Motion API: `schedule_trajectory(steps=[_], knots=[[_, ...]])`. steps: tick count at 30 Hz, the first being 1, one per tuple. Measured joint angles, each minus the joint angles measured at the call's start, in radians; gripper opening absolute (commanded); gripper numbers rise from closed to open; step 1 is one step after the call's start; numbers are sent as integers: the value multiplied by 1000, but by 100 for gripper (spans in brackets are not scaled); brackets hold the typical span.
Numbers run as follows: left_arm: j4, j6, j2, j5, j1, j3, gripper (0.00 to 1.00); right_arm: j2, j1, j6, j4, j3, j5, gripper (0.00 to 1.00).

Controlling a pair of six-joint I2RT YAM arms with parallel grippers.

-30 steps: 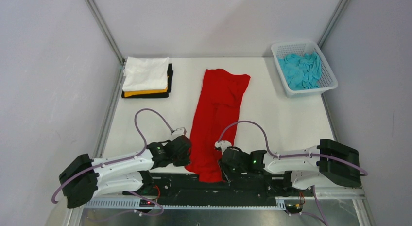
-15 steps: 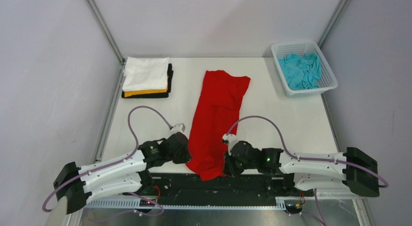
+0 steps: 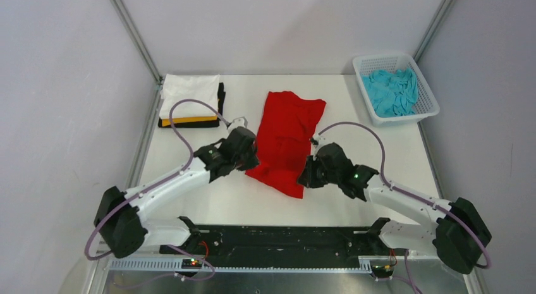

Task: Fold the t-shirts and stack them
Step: Fold the folded rectangular tshirt in 1/3 of the way

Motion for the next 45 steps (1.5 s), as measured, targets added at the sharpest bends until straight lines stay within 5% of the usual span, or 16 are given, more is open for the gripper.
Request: schedule_trajectory(steps=[12, 25, 28, 31, 34, 36, 39, 45], knots=[[8, 126, 336, 101, 186, 278, 0, 201, -228, -58, 39, 137, -109, 1], [14, 196, 568, 166, 271, 422, 2, 436, -333, -98, 93, 253, -185, 5], [15, 199, 614, 174, 282, 446, 17, 479, -353, -99, 111, 267, -193, 13], [10, 212, 650, 180, 293, 473, 35, 522, -377, -98, 127, 285, -193, 36], [5, 224, 684, 182, 306, 525, 79, 553, -402, -97, 133, 313, -191, 54], [0, 243, 698, 183, 314, 564, 97, 562, -421, -99, 139, 335, -187, 66], [1, 260, 703, 183, 329, 628, 100, 558, -443, -102, 152, 366, -163, 87], [35, 267, 601, 137, 359, 567, 100, 456, -424, -135, 112, 370, -95, 99]])
